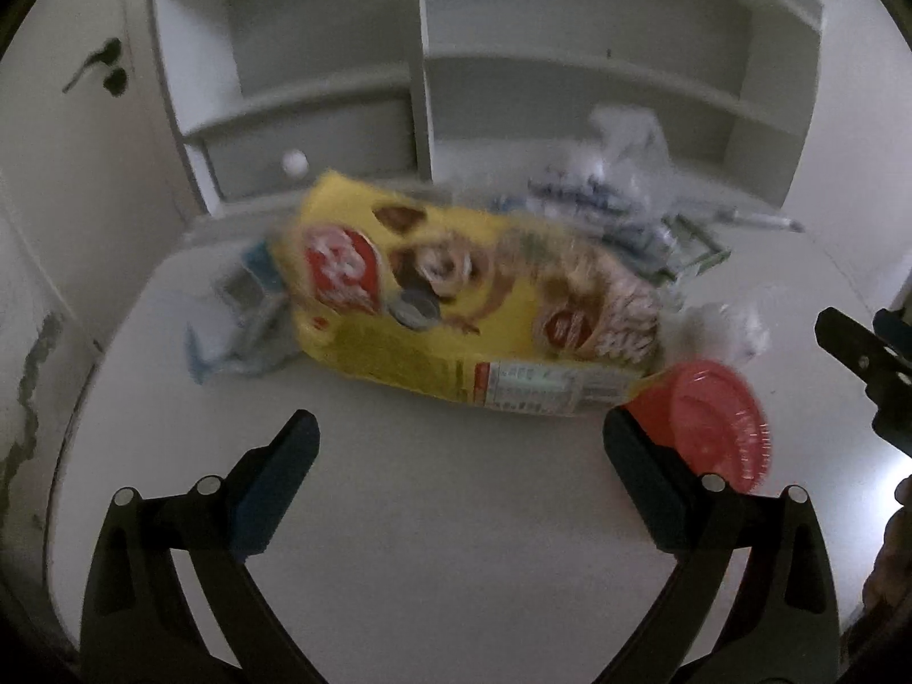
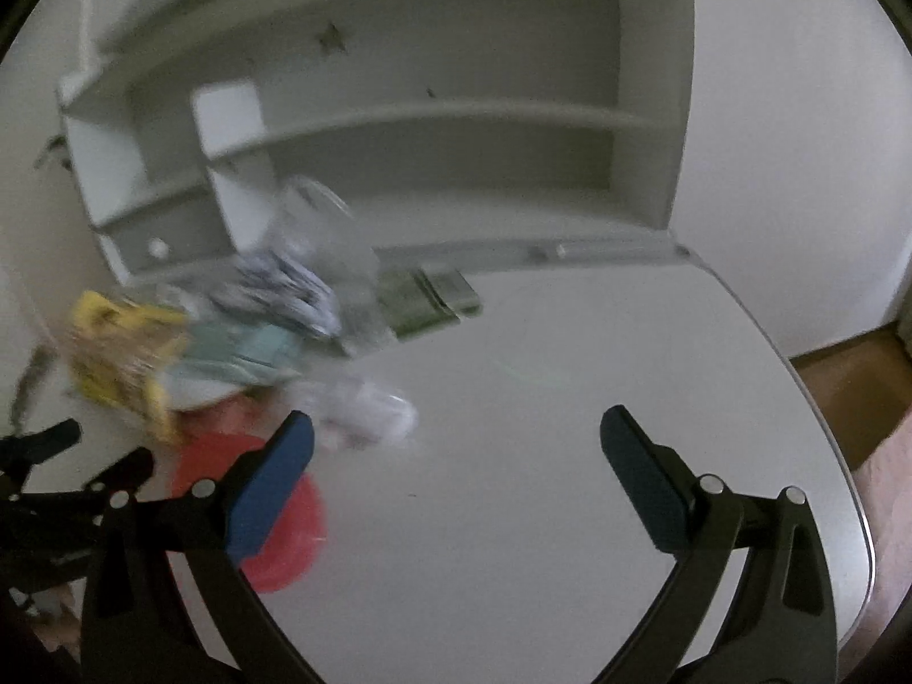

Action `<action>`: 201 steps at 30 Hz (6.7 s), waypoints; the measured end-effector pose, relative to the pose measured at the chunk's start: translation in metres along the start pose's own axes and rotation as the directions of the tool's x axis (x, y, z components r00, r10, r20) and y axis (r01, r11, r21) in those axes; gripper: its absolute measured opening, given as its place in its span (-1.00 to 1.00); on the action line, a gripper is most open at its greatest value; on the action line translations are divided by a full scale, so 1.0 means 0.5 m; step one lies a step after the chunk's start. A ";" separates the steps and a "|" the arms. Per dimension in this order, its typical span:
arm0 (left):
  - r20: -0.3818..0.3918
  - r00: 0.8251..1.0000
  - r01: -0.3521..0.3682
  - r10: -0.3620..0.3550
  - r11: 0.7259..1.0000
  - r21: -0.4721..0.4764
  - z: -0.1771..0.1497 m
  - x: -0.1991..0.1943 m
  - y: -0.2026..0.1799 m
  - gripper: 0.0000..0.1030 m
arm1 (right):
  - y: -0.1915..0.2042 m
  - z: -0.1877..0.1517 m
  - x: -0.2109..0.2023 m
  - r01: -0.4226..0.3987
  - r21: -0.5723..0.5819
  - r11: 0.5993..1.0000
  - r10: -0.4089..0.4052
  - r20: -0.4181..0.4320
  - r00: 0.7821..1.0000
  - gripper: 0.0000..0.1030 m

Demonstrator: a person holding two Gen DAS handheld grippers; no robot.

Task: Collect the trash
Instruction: 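Move both tools toward the trash pile on the desk, then grasp the red cup lid with the right tool while the left tool grasps the yellow snack bag, then carry the red lid and yellow bag over the black trash bin with both tools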

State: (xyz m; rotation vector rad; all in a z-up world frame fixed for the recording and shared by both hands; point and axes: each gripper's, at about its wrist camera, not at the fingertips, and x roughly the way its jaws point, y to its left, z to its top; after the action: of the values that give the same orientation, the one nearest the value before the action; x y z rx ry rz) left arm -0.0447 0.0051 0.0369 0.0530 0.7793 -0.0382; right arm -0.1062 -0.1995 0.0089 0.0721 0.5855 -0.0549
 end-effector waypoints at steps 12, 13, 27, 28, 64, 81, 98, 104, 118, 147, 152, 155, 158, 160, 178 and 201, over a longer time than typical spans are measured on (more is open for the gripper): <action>0.101 0.994 -0.049 0.051 0.999 -0.021 -0.030 -0.122 0.031 0.88 | 0.018 -0.039 -0.108 -0.033 -0.057 0.998 0.035 0.033 0.999 0.89; 0.101 0.993 -0.056 0.058 0.998 -0.026 -0.025 -0.134 0.030 0.88 | 0.020 -0.049 -0.109 -0.024 -0.070 0.997 0.025 0.024 0.999 0.89; 0.124 0.981 -0.148 0.147 0.989 -0.008 -0.037 -0.157 0.039 0.88 | 0.038 -0.080 -0.100 -0.070 -0.088 0.994 0.068 -0.019 0.997 0.89; 0.127 0.980 -0.154 0.153 0.988 -0.006 -0.037 -0.158 0.039 0.88 | 0.039 -0.080 -0.100 -0.071 -0.090 0.993 0.070 -0.020 0.997 0.89; 0.013 0.992 -0.120 0.123 0.980 -0.156 -0.060 -0.098 0.151 0.88 | 0.106 -0.115 -0.034 -0.163 -0.135 0.977 0.144 -0.136 0.980 0.89; 0.003 0.999 0.043 -0.043 0.983 -0.178 -0.023 -0.056 0.136 0.88 | 0.168 -0.109 0.046 -0.174 -0.200 0.964 0.126 -0.234 0.964 0.89; -0.022 1.000 0.008 0.005 0.850 0.526 0.050 -0.038 0.047 0.88 | 0.051 -0.061 0.049 -0.173 -0.032 0.985 0.163 -0.191 0.968 0.50; -0.072 0.996 0.087 -0.049 0.630 0.772 0.063 -0.010 -0.032 0.88 | 0.001 -0.061 0.013 -0.172 0.001 0.985 0.170 -0.165 0.971 0.51; -0.080 0.997 0.079 -0.022 0.553 0.830 0.076 0.027 -0.053 -0.44 | -0.035 -0.088 -0.032 -0.170 0.022 0.985 0.172 -0.164 0.971 0.52; -0.161 0.987 0.127 0.027 0.494 0.860 0.109 0.072 -0.060 -0.11 | -0.053 -0.093 -0.041 -0.211 0.083 0.974 0.220 -0.133 0.966 0.57; -0.111 0.994 0.101 -0.018 0.581 0.808 0.143 0.012 -0.016 -0.11 | -0.047 -0.090 -0.046 -0.224 0.082 0.971 0.232 -0.124 0.965 0.57; -0.094 0.994 0.112 -0.063 0.659 0.743 0.170 -0.020 0.016 -0.12 | -0.047 -0.076 -0.046 -0.223 0.081 0.971 0.231 -0.111 0.966 0.57; -0.088 0.994 0.107 -0.063 0.710 0.696 0.165 -0.027 0.035 -0.24 | -0.045 -0.064 -0.032 -0.219 0.077 0.973 0.227 -0.118 0.967 0.55; -0.073 0.995 0.098 -0.066 0.738 0.668 0.160 -0.028 0.045 -0.31 | -0.046 -0.059 -0.024 -0.232 0.090 0.968 0.242 -0.124 0.962 0.54; 0.040 0.880 0.394 -0.474 0.773 0.497 0.081 -0.214 -0.127 -0.52 | -0.175 -0.072 -0.182 -0.229 0.118 0.966 0.235 -0.040 0.971 0.47; -0.737 0.538 0.834 -0.410 0.386 0.394 -0.574 0.067 -1.047 -0.52 | -0.847 -0.786 -0.098 0.239 0.728 0.643 0.304 -0.528 0.793 0.47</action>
State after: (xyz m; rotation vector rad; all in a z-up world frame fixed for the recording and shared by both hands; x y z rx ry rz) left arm -0.2504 -0.5001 -0.2080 0.5404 1.2817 -1.2039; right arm -0.3938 -0.5868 -0.3125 0.9972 1.2001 -0.2559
